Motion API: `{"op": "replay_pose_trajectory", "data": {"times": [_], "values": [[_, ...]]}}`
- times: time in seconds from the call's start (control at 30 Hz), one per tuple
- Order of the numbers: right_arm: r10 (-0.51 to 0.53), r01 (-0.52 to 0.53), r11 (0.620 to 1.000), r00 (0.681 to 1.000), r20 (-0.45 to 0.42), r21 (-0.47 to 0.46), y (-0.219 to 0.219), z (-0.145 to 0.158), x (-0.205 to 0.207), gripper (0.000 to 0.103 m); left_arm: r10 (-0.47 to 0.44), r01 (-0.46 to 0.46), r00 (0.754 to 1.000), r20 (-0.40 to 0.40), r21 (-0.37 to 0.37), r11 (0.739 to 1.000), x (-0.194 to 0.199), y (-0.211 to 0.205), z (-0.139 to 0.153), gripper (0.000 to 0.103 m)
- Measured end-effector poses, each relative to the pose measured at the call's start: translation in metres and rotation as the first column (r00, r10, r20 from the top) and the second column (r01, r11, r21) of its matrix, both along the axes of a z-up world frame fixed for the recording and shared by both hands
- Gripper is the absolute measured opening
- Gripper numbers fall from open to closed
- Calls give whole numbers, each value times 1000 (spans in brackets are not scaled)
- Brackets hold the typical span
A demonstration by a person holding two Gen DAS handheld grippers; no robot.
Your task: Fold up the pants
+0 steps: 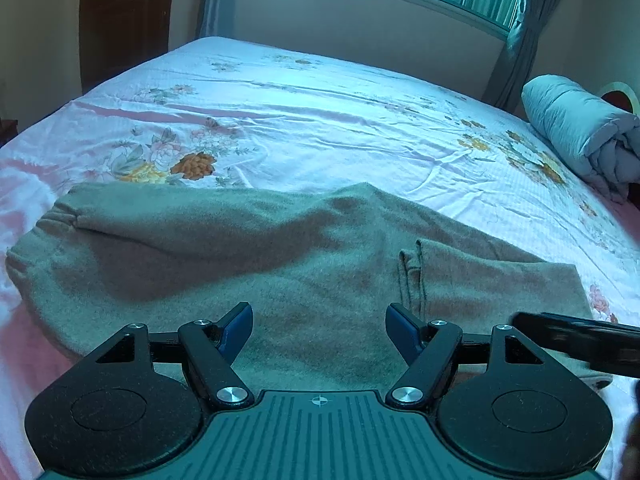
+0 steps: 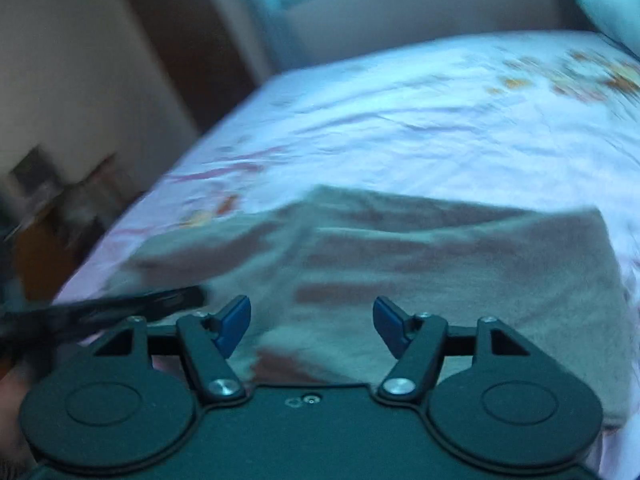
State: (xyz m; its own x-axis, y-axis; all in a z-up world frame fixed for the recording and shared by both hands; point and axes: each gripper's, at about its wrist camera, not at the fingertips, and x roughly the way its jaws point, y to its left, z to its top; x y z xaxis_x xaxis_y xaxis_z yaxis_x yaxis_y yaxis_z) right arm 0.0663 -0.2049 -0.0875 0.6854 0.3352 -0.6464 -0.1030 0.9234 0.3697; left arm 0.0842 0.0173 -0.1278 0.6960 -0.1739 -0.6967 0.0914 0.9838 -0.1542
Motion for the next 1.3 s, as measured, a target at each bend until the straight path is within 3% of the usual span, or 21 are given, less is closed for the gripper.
{"op": "replay_pose_trajectory", "data": {"times": [0.1,0.17,0.23,0.47,0.6,0.7,0.77,0.87,0.9,0.97,1.03,1.1,1.23,1.3], "values": [[-5,3,993,1000,-16,-116,19,-15,9,59,15,-15,1000,-11,1,1000,-3,7,-3,73],[43,-44,976,999,-13,-214,37,-24,10,57,29,-29,999,-17,5,1000,-2,13,-3,73],[72,-87,954,995,-63,-287,49,-38,16,58,47,-47,999,-15,-2,999,-3,22,-1,73],[12,-13,985,1000,-2,-170,46,-16,24,60,189,-190,981,-35,-25,981,-4,75,1,73],[30,-32,982,999,-14,-188,62,-23,29,57,262,-265,962,-71,-31,964,-8,104,-5,73],[30,-47,967,997,-71,-252,70,-43,37,58,295,-300,951,-92,-48,953,-12,118,-8,73],[53,-67,949,997,-53,-307,77,-46,34,59,317,-323,944,-94,-59,944,-16,127,-9,73],[32,-38,974,999,-30,-222,71,-34,30,57,356,-363,928,-106,-60,930,-20,139,-12,73],[9,-12,980,1000,-12,-197,69,-30,28,57,374,-382,920,-113,-56,923,-21,144,-14,73],[-24,28,969,1000,18,-246,70,-25,28,59,406,-417,904,-131,-64,907,-20,154,-20,73],[-15,13,960,1000,-4,-281,73,-30,32,59,430,-445,890,-151,-84,892,-20,161,-25,73],[-8,-6,970,998,-58,-243,71,-40,35,60,433,-460,881,-191,-135,878,-15,168,-32,73],[-5,-5,966,999,-40,-260,74,-42,32,61,440,-502,859,-262,-260,825,-2,178,-48,73],[-3,-8,967,999,-43,-255,73,-42,32,61,453,-522,847,-279,-271,809,4,181,-55,73]]}}
